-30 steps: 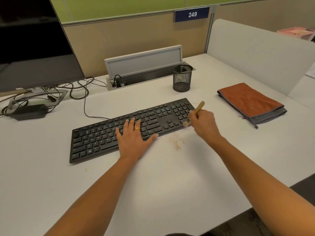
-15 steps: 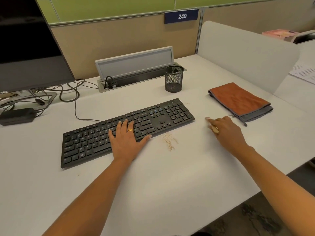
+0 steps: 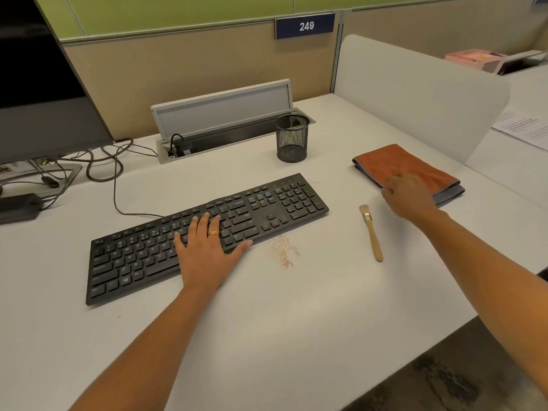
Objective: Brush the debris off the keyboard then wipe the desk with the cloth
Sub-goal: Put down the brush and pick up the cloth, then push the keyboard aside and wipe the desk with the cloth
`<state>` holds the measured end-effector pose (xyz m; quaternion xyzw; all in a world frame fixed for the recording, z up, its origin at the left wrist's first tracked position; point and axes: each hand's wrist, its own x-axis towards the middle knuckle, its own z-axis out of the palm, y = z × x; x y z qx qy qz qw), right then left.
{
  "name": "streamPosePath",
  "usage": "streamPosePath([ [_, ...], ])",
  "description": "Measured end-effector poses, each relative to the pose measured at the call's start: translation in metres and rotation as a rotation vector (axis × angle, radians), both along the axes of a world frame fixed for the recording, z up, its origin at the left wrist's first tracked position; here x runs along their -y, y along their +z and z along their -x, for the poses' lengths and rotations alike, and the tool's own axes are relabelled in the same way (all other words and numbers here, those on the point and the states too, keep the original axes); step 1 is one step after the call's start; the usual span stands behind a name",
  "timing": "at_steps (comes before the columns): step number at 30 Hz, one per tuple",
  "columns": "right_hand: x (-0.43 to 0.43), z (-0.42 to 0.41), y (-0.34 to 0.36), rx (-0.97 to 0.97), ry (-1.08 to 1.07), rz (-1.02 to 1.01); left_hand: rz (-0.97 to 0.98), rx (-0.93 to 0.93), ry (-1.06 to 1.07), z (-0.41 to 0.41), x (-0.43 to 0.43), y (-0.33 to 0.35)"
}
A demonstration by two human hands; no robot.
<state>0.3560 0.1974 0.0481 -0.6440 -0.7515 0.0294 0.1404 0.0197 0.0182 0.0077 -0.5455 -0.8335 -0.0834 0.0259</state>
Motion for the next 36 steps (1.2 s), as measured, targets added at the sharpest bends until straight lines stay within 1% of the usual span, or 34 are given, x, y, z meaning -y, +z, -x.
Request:
streamPosePath([
  [4,-0.027,-0.005,-0.006,0.021,-0.13,0.202,-0.005,-0.002,0.008,0.0,-0.001,0.0],
  [6,-0.032,-0.003,-0.012,-0.011,-0.18,0.237,-0.011,-0.011,0.011,-0.001,-0.001,-0.001],
  [7,-0.032,0.0,-0.012,-0.038,-0.198,0.213,-0.018,-0.011,0.013,-0.001,-0.001,-0.001],
  [10,-0.035,0.003,-0.012,-0.155,-0.268,0.05,-0.025,-0.012,0.015,-0.002,-0.002,-0.002],
  [12,-0.037,0.002,-0.01,-0.164,-0.29,-0.026,-0.043,-0.009,0.015,-0.002,-0.003,-0.002],
  [14,-0.039,0.002,-0.01,-0.13,-0.279,-0.028,-0.058,-0.008,0.015,-0.001,-0.004,-0.004],
  [18,-0.039,0.004,-0.018,-0.031,-0.288,0.069,-0.06,-0.008,0.012,-0.001,-0.003,-0.005],
  [21,-0.04,0.003,-0.022,0.027,-0.291,0.062,-0.061,-0.001,0.013,-0.003,-0.003,-0.007],
  [26,-0.042,0.012,-0.022,-0.003,-0.293,0.075,-0.061,-0.005,0.015,-0.005,-0.002,-0.006],
  [29,-0.042,0.013,-0.013,-0.045,-0.261,-0.008,-0.067,0.009,0.011,-0.006,-0.003,-0.001],
  [32,-0.04,0.023,0.007,-0.101,-0.223,-0.174,-0.067,0.021,-0.002,-0.007,-0.001,0.001],
  [36,-0.029,0.069,0.045,-0.107,-0.005,-0.468,-0.119,0.011,-0.025,-0.001,0.007,-0.002],
])
